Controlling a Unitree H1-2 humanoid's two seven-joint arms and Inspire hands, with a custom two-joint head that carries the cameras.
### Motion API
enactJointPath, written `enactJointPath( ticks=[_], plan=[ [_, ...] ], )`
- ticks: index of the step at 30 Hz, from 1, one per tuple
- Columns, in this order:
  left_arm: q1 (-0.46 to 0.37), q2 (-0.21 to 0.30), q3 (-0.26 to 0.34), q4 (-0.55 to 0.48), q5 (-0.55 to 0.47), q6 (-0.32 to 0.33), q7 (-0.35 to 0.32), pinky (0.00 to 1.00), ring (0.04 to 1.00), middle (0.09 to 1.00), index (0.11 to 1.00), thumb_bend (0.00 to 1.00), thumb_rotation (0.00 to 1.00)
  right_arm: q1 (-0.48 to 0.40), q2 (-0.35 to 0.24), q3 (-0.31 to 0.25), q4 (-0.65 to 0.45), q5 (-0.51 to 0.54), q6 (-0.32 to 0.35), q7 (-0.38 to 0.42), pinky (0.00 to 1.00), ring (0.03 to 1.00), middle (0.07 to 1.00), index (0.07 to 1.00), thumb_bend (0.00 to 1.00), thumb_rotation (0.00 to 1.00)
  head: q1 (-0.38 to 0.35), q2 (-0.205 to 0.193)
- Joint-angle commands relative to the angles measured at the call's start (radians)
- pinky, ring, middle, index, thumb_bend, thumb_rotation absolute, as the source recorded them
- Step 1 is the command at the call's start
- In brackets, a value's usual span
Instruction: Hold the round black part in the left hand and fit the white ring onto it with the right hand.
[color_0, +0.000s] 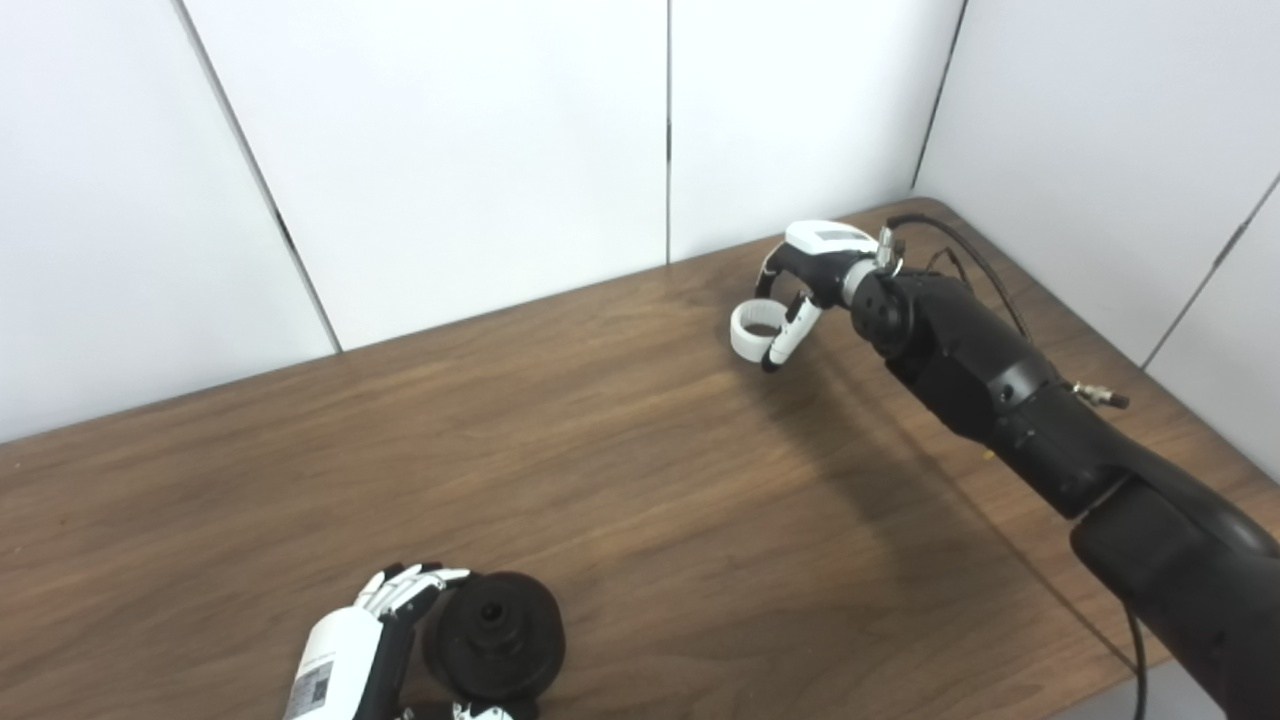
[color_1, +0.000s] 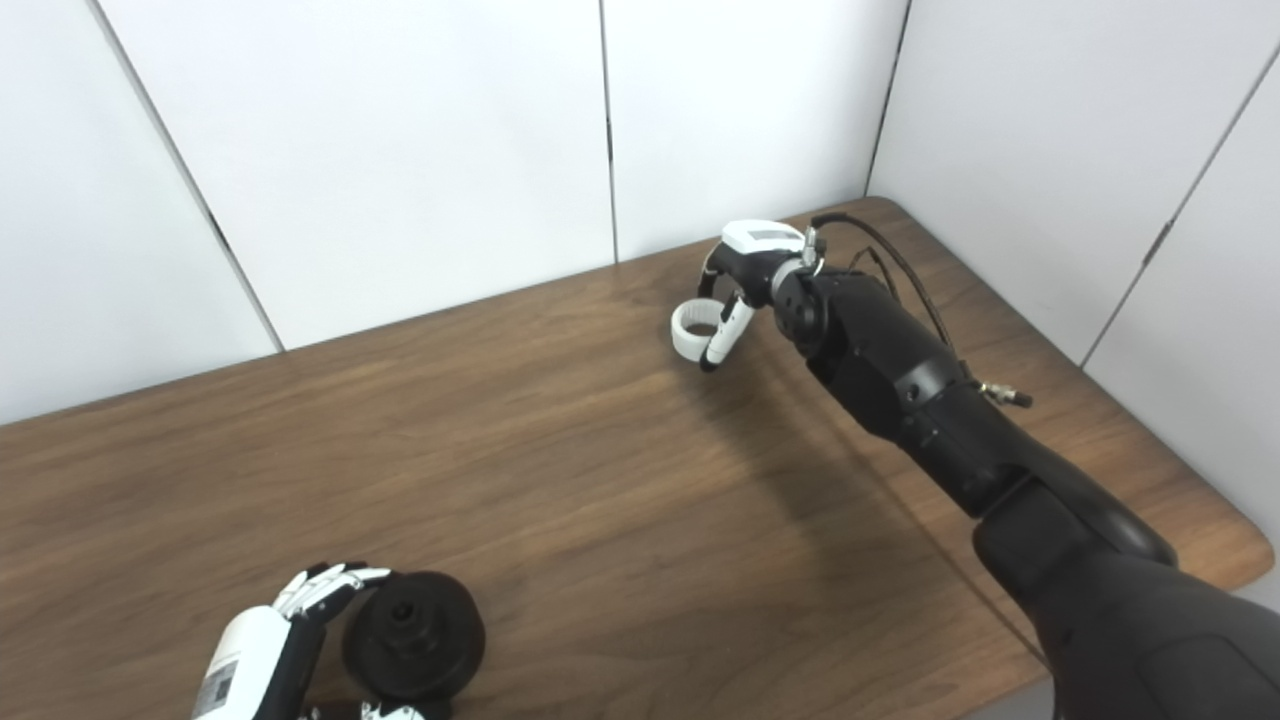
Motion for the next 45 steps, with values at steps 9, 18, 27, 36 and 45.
enactJointPath(
  ticks=[9, 18, 27, 36, 45],
  plan=[
    [0.02, 0.011, -0.015, -0.004, 0.02, 0.026, -0.061, 0.92, 0.834, 0.765, 0.485, 0.52, 0.05, -0.041, -0.032, -0.011, -0.006, -0.018, -0.042, -0.046, 0.94, 0.906, 0.847, 0.618, 0.88, 0.23, 0.001, 0.006],
    [0.019, 0.009, -0.015, -0.007, 0.021, 0.028, -0.064, 0.92, 0.837, 0.767, 0.485, 0.52, 0.05, -0.031, -0.038, -0.001, -0.003, -0.035, -0.083, -0.064, 0.9, 0.876, 0.794, 0.486, 0.53, 0.14, 0.003, 0.012],
    [0.018, 0.007, -0.014, -0.009, 0.022, 0.027, -0.064, 0.92, 0.837, 0.766, 0.485, 0.52, 0.05, -0.022, -0.051, 0.019, -0.012, -0.067, -0.098, -0.051, 0.93, 0.878, 0.778, 0.484, 0.53, 0.14, 0.002, 0.02],
    [0.021, -0.004, -0.021, -0.017, 0.035, 0.037, -0.066, 0.93, 0.838, 0.766, 0.485, 0.52, 0.05, -0.004, -0.079, 0.007, -0.132, -0.058, -0.101, 0.002, 0.95, 0.886, 0.774, 0.484, 0.53, 0.14, 0.077, 0.058],
    [0.021, -0.036, -0.04, -0.03, 0.059, 0.088, -0.083, 0.95, 0.856, 0.779, 0.485, 0.52, 0.06, 0.056, -0.091, -0.029, -0.484, -0.009, -0.1, 0.148, 0.96, 0.886, 0.77, 0.483, 0.53, 0.14, 0.199, 0.116]
  ],
)
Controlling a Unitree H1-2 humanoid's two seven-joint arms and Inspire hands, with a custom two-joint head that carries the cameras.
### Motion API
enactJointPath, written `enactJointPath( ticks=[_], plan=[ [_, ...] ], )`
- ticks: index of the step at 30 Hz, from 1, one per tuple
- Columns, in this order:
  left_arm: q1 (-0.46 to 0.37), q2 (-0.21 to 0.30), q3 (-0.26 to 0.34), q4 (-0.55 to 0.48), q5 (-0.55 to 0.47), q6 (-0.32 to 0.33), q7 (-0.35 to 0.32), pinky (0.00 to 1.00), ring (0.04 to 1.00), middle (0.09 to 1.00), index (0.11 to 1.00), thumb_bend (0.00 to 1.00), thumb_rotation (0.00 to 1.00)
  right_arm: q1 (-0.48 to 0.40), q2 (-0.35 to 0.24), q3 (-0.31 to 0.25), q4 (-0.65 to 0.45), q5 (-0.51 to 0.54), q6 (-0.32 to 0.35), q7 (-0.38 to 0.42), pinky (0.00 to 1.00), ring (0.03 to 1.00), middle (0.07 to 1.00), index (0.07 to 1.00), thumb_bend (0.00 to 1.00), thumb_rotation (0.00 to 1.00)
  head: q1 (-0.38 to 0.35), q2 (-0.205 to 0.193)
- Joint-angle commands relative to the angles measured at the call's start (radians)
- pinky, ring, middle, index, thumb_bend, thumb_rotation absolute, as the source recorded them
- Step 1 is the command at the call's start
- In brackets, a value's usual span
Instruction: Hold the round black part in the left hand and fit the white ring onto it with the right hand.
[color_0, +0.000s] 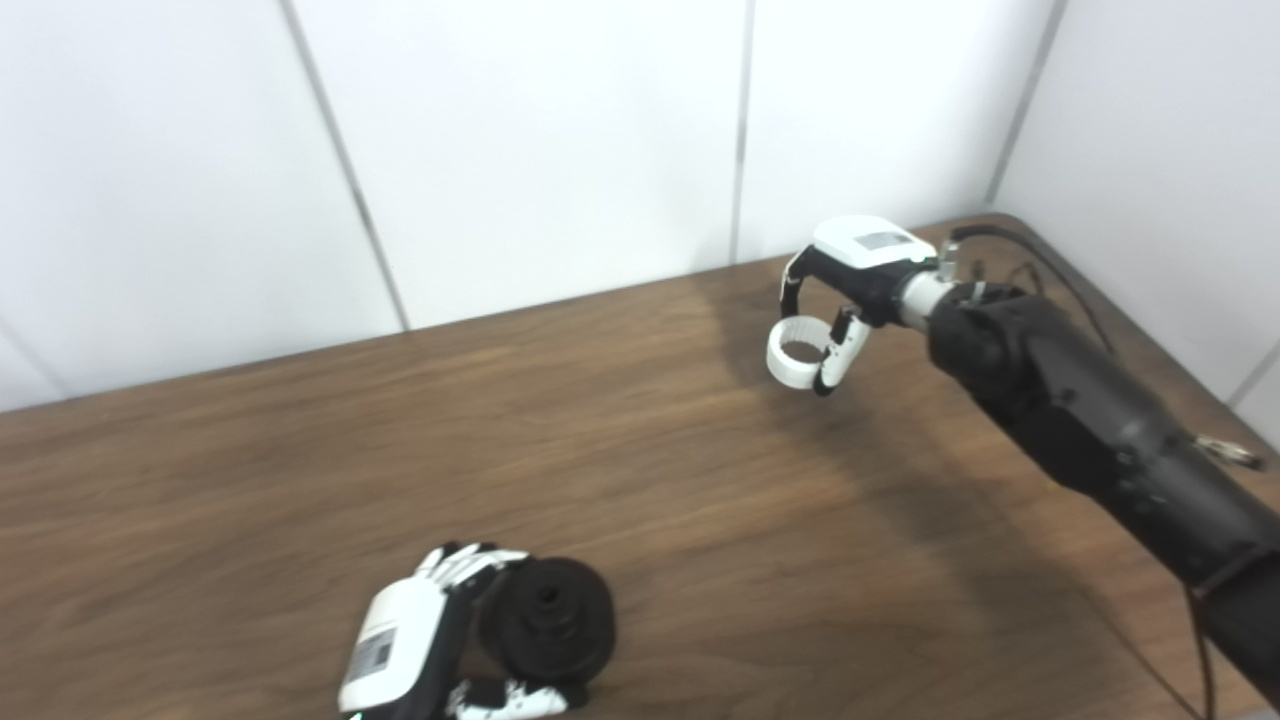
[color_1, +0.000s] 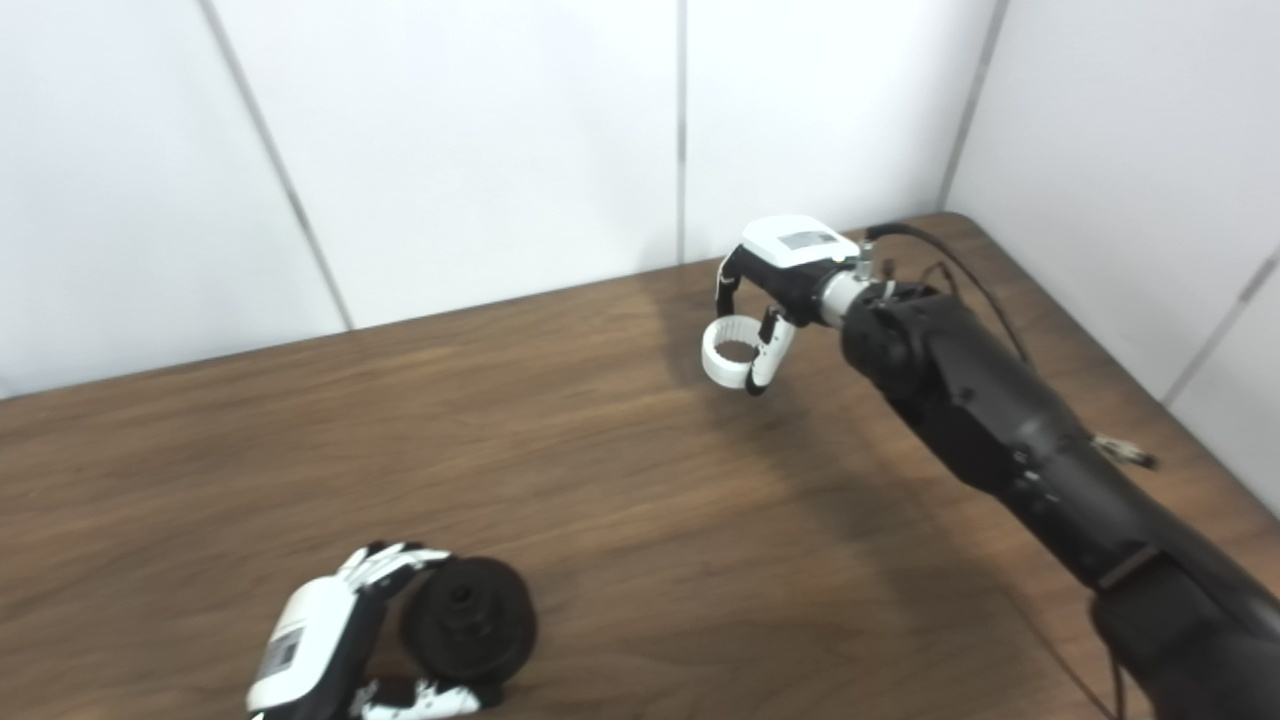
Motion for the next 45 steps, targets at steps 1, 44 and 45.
enactJointPath(
  ticks=[1, 44, 45],
  plan=[
    [0.008, -0.003, -0.025, 0.005, 0.024, 0.027, -0.053, 0.95, 0.857, 0.778, 0.485, 0.52, 0.06, -0.023, -0.021, -0.026, -0.085, 0.01, 0.001, 0.036, 0.97, 0.885, 0.771, 0.483, 0.53, 0.14, 0.027, 0.017],
    [-0.05, -0.085, -0.083, 0.001, 0.078, 0.115, -0.072, 1.0, 0.872, 0.781, 0.484, 0.52, 0.06, 0.089, 0.206, 0.072, -0.56, 0.04, -0.075, 0.346, 0.96, 0.853, 0.742, 0.481, 0.53, 0.14, 0.214, 0.176],
    [-0.05, -0.085, -0.083, 0.001, 0.079, 0.114, -0.07, 1.0, 0.872, 0.781, 0.484, 0.52, 0.06, 0.094, 0.212, 0.076, -0.556, 0.035, -0.079, 0.347, 0.96, 0.853, 0.743, 0.481, 0.53, 0.14, 0.21, 0.179]
  ],
)
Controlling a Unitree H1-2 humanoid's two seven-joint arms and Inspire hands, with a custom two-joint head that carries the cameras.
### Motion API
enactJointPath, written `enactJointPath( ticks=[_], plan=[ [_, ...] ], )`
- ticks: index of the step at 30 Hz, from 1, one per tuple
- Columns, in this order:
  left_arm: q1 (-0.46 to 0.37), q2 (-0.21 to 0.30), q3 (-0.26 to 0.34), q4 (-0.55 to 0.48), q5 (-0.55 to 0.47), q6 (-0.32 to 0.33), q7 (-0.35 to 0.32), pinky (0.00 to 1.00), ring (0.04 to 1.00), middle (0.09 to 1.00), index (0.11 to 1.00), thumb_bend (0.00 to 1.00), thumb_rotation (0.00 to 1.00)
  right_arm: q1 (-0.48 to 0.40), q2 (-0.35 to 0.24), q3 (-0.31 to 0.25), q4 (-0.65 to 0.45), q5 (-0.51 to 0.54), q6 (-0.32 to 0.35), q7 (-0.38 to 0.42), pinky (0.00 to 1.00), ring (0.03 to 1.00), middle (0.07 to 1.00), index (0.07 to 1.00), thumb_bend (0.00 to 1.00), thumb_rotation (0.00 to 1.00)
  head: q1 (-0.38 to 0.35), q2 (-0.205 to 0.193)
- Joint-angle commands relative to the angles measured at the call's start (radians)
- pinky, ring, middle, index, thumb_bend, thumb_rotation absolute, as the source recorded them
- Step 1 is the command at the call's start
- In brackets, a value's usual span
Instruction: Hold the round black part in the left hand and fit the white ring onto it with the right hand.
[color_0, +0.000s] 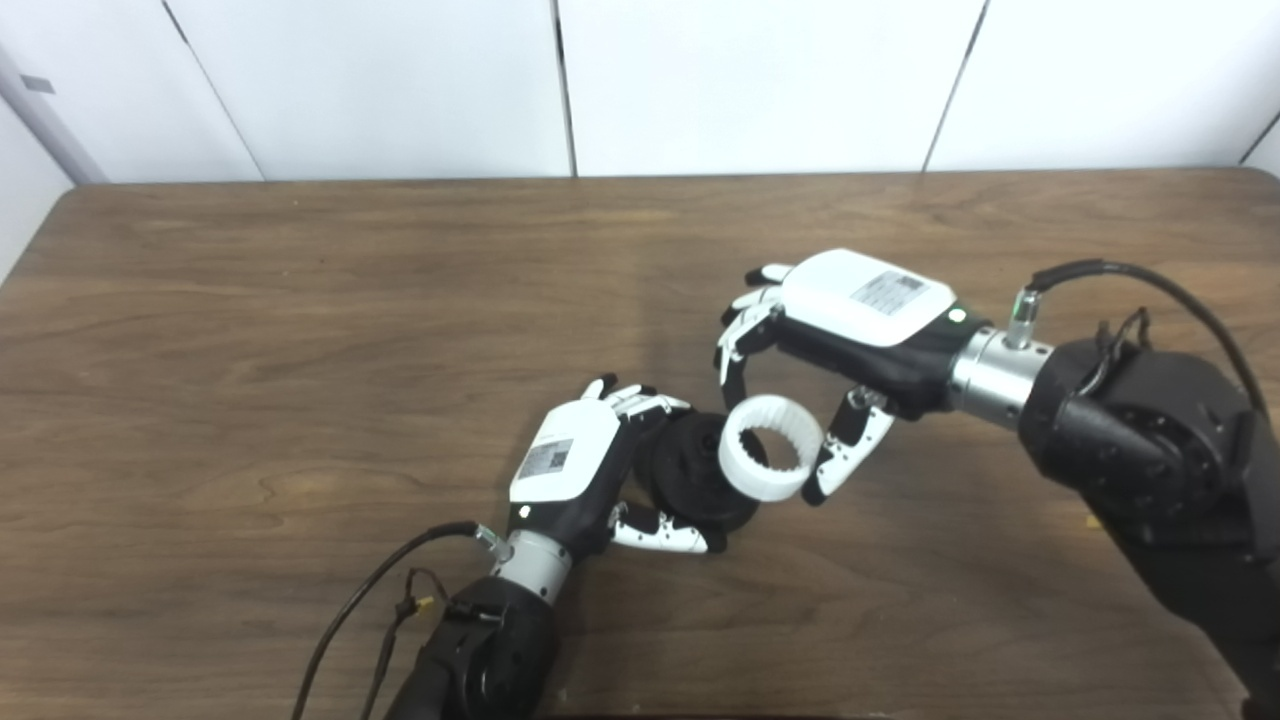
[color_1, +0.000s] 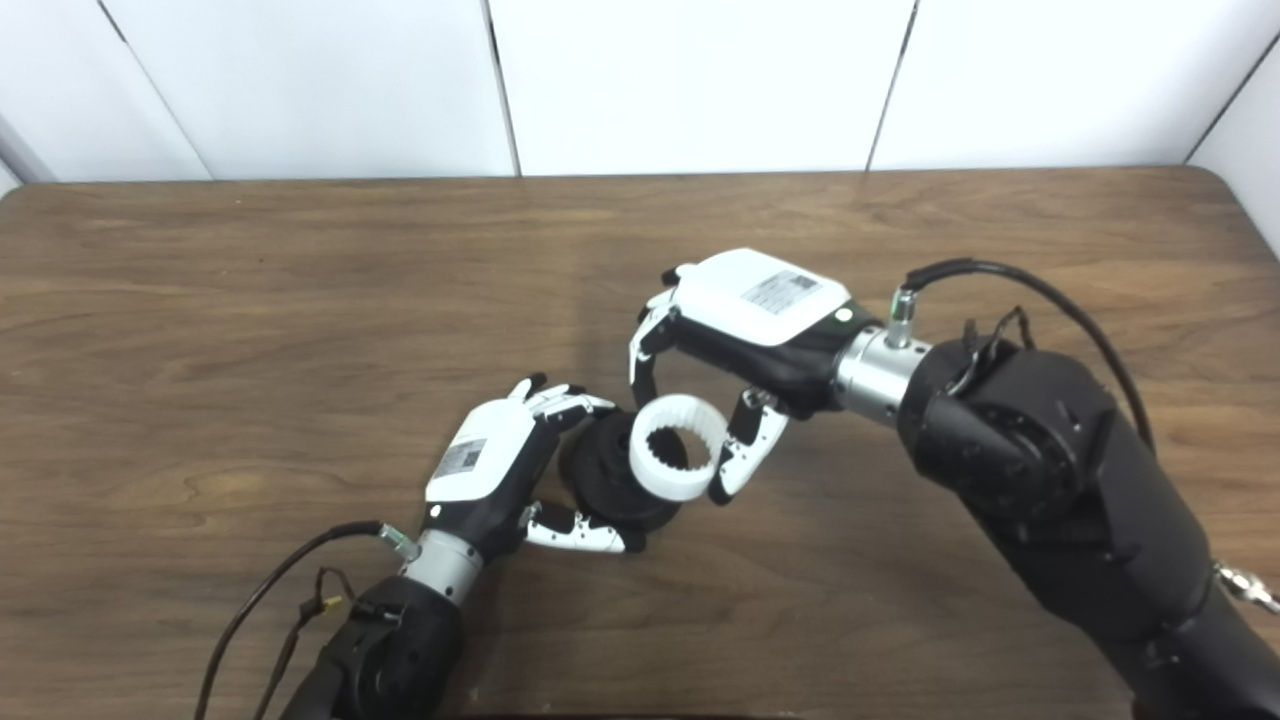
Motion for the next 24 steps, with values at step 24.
enactJointPath(
  ticks=[24],
  plan=[
    [-0.002, -0.001, -0.015, -0.006, -0.002, 0.004, -0.04, 1.0, 0.866, 0.773, 0.483, 0.52, 0.06, -0.002, 0.065, -0.003, 0.115, -0.073, -0.114, -0.084, 0.97, 0.868, 0.758, 0.481, 0.53, 0.14, -0.026, 0.012]
  ],
)
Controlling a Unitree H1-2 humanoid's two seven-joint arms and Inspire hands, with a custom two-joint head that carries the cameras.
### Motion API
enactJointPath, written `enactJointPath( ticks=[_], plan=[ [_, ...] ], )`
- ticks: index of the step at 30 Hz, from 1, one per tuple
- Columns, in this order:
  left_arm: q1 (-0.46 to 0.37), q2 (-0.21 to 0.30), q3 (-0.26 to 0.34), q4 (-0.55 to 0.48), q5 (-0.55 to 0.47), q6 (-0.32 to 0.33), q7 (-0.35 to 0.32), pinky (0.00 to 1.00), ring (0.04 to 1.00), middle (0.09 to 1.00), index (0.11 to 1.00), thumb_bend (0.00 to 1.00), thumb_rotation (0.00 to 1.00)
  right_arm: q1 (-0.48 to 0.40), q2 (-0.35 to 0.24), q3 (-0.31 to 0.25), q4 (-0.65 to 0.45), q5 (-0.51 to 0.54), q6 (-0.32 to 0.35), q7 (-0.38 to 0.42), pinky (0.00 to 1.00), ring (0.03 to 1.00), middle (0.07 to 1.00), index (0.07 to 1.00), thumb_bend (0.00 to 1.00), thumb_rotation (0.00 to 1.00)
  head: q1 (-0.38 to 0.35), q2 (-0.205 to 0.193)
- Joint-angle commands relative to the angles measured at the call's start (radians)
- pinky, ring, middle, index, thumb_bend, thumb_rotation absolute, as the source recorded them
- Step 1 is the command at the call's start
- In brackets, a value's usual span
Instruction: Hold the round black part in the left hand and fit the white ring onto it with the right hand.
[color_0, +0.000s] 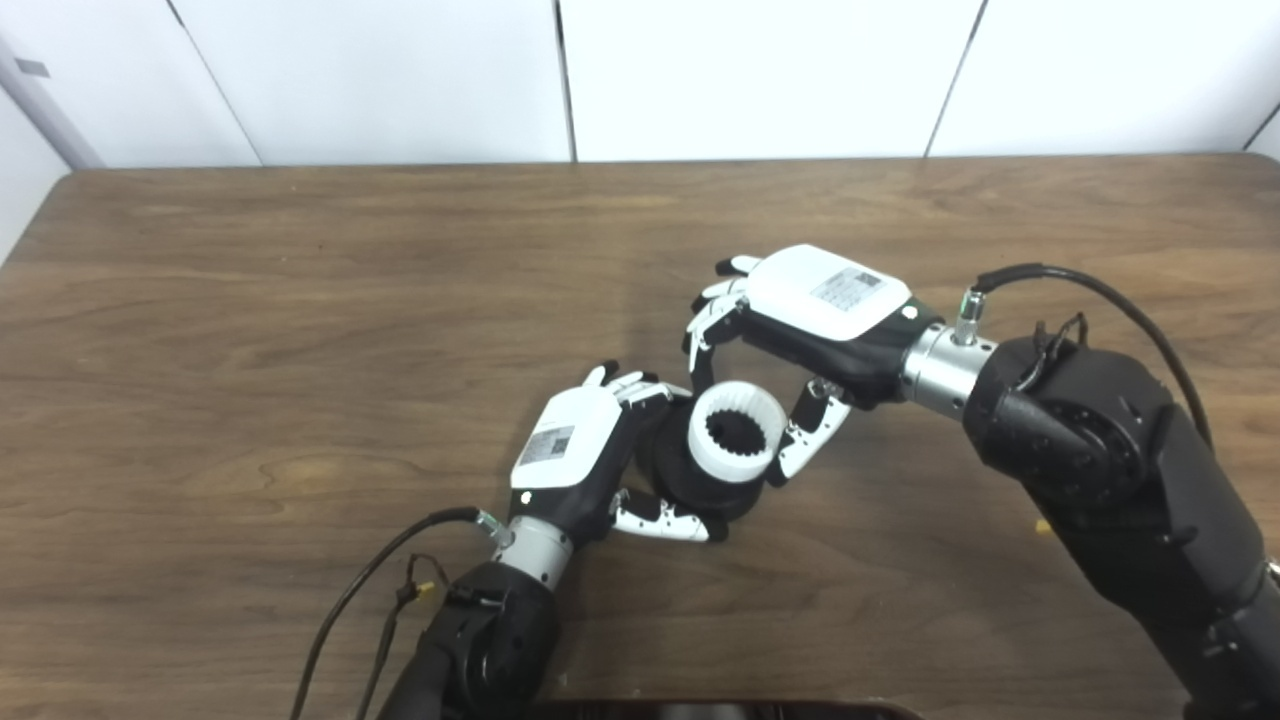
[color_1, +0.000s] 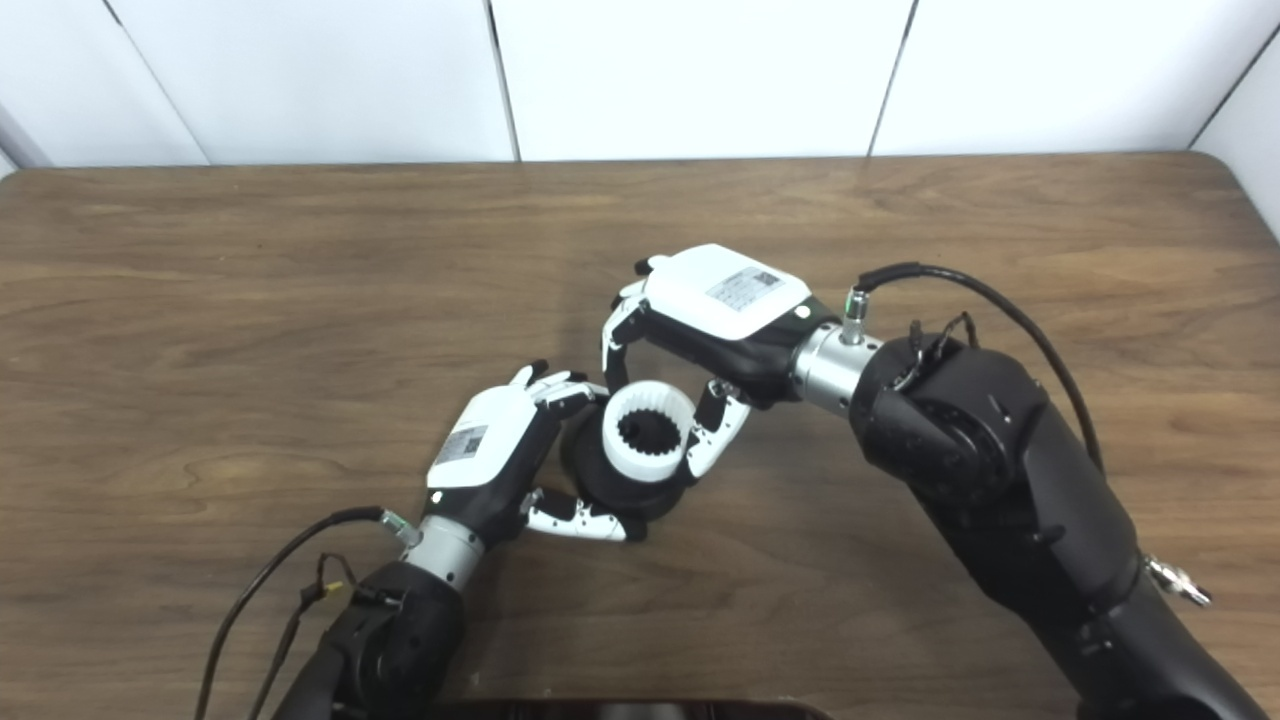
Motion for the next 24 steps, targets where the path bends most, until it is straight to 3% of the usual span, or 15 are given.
enactJointPath(
  ticks=[1, 13, 24],
  plan=[
    [-0.001, -0.002, -0.015, -0.005, 0.0, 0.003, -0.035, 1.0, 0.867, 0.772, 0.483, 0.52, 0.06, -0.016, -0.004, -0.008, 0.007, -0.01, -0.029, -0.022, 0.97, 0.867, 0.756, 0.481, 0.53, 0.14, -0.002, 0.0],
    [-0.003, -0.002, -0.018, -0.009, 0.004, 0.005, -0.039, 1.0, 0.872, 0.777, 0.483, 0.52, 0.06, -0.022, 0.019, 0.006, 0.03, -0.016, -0.049, -0.04, 0.97, 0.862, 0.754, 0.481, 0.53, 0.14, 0.006, 0.005],
    [-0.01, -0.01, -0.022, -0.002, 0.008, 0.01, -0.033, 0.99, 0.866, 0.769, 0.483, 0.52, 0.06, -0.019, 0.043, 0.041, 0.005, -0.037, -0.037, -0.002, 0.99, 0.878, 0.769, 0.481, 0.53, 0.14, 0.011, 0.008]
  ],
)
